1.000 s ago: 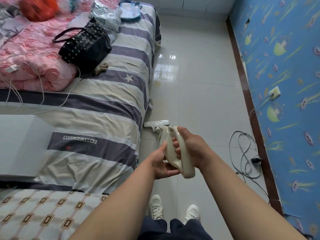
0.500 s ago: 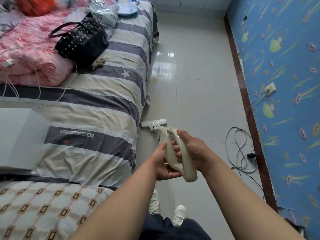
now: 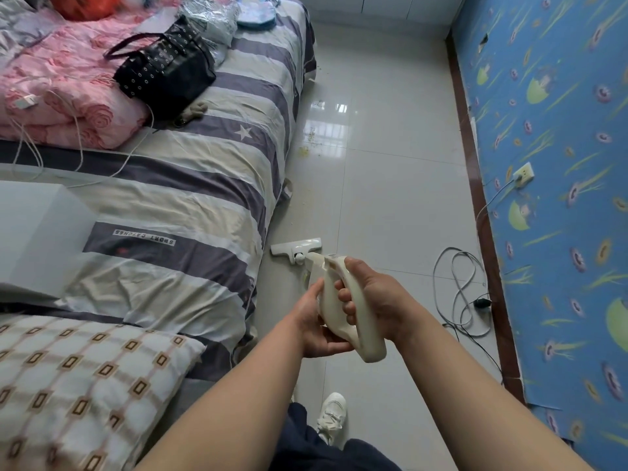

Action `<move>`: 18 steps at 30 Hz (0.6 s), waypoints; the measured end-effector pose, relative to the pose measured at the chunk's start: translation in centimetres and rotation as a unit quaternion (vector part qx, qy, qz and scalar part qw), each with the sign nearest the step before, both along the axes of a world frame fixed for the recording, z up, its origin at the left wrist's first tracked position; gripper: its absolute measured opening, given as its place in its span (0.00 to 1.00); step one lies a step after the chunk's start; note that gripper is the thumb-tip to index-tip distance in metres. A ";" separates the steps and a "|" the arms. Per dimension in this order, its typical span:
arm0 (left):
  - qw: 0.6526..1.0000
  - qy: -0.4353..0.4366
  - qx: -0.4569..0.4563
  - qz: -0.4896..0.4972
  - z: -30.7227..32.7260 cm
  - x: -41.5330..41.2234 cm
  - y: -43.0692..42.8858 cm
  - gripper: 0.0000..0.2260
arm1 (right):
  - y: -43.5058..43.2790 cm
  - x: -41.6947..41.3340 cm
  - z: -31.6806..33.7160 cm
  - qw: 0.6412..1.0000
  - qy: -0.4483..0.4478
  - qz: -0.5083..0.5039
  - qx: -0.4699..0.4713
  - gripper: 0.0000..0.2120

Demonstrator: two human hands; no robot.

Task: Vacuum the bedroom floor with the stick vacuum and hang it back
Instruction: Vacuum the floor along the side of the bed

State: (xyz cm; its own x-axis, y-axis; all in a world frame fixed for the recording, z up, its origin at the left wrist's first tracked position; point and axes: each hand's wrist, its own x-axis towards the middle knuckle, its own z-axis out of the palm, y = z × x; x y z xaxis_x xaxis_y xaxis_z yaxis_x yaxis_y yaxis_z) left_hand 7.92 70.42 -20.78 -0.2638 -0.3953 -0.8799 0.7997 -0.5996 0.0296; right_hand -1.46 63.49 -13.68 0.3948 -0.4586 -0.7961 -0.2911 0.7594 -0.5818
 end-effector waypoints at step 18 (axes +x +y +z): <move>0.997 -0.064 -0.001 0.033 0.0 -2.8 0.9 0.30 | 0.2 -2.3 -1.0 1.000 -0.019 -0.019 0.006 0.20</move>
